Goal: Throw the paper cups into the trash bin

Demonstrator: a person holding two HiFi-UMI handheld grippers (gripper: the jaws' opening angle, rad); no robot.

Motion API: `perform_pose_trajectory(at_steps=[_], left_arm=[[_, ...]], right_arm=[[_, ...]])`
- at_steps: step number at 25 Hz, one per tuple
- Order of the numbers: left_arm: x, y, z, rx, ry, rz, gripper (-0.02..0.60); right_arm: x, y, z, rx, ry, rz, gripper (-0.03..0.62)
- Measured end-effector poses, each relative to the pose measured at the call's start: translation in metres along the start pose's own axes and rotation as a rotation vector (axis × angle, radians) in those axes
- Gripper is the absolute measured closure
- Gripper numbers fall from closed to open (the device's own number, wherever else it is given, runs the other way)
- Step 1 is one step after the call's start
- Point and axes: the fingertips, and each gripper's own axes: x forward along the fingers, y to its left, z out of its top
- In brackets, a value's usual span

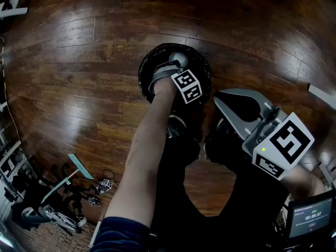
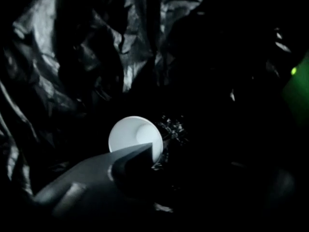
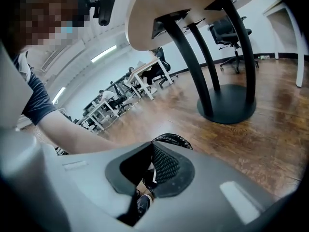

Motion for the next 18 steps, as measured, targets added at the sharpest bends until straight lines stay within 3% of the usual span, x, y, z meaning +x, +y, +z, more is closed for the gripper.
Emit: perform_pose_trajectory(at_steps=[2,5,13,16,18], left_arm=[[-0.003,0.0,0.002,-0.047,-0.014,-0.02,0.431],[-0.015,0.01,0.012,-0.106,-0.066,-0.004,0.417],[-0.101,0.027,0.028,-0.153,-0.204,0.05,0.5],[-0.144,0.029,0.028,-0.248,-0.293,0.08,0.528],[-0.202,0.023,0.026,-0.338,-0.363,0.064,0.496]], right_arm=[[0.001,0.0,0.003,0.003,-0.012,0.002,0.583],[0.001,-0.006,0.006,0.03,-0.028,-0.011,0.583],[-0.022,0.019,0.032,0.079,-0.036,-0.023,0.583],[-0.031,0.025,0.033,0.052,-0.015,-0.035,0.583],[-0.046,0.04,0.039,0.012,0.014,-0.045,0.583]])
